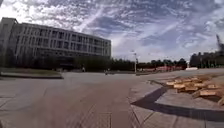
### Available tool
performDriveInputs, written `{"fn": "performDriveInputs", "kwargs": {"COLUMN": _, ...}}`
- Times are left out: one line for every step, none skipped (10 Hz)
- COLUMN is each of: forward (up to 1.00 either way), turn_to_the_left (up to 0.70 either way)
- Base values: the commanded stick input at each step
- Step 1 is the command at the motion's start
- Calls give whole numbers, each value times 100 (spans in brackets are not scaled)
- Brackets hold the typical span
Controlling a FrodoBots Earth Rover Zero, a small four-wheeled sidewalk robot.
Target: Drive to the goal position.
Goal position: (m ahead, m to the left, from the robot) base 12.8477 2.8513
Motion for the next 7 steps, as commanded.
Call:
{"fn": "performDriveInputs", "kwargs": {"forward": 70, "turn_to_the_left": 0}}
{"fn": "performDriveInputs", "kwargs": {"forward": 70, "turn_to_the_left": 0}}
{"fn": "performDriveInputs", "kwargs": {"forward": 70, "turn_to_the_left": 0}}
{"fn": "performDriveInputs", "kwargs": {"forward": 70, "turn_to_the_left": 0}}
{"fn": "performDriveInputs", "kwargs": {"forward": 70, "turn_to_the_left": 0}}
{"fn": "performDriveInputs", "kwargs": {"forward": 70, "turn_to_the_left": 0}}
{"fn": "performDriveInputs", "kwargs": {"forward": 70, "turn_to_the_left": 0}}
